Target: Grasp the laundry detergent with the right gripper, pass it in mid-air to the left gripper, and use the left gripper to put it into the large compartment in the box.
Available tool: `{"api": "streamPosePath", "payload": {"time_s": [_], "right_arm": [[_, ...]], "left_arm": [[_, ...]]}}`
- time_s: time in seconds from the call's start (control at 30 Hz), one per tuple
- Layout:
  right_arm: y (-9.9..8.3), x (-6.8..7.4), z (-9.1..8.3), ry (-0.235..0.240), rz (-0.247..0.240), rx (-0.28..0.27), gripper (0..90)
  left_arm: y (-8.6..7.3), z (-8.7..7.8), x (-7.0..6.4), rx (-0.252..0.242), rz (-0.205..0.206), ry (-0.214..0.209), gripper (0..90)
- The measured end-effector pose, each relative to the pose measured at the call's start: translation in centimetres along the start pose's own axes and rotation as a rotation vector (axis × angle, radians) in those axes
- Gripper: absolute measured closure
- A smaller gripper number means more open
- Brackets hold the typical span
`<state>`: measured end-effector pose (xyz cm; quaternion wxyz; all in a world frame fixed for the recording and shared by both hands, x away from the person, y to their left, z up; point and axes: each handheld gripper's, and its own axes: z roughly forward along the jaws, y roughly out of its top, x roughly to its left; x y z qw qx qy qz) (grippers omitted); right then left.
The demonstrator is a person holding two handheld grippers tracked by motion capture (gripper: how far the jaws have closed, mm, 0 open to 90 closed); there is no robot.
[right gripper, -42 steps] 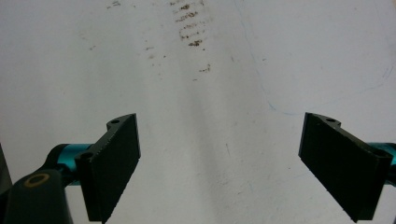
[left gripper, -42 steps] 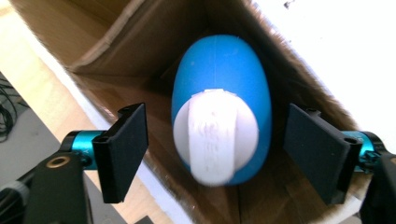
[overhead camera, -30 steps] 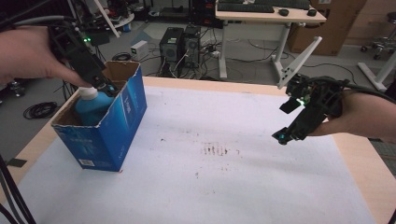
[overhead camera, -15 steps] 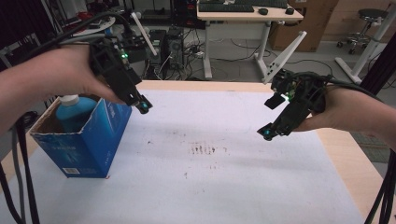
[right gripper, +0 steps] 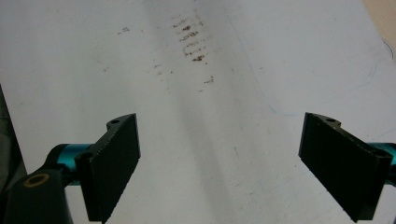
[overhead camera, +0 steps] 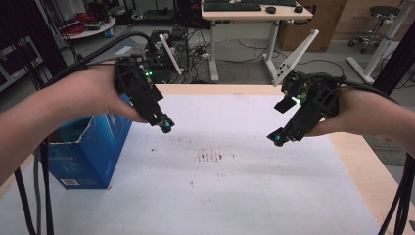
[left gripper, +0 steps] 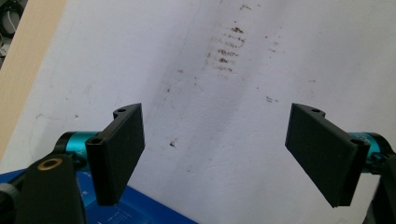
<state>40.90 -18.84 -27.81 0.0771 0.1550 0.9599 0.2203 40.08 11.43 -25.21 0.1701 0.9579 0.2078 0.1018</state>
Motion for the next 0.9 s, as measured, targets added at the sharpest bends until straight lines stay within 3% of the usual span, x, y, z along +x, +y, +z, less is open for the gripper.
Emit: {"api": "streamPosePath", "payload": {"time_s": [0.9], "right_arm": [[-0.12,0.06,-0.12,-0.008,-0.007,0.0,11.9]], "left_arm": [[0.14,0.67,0.07,0.007,-0.007,-0.007,20.0]]}}
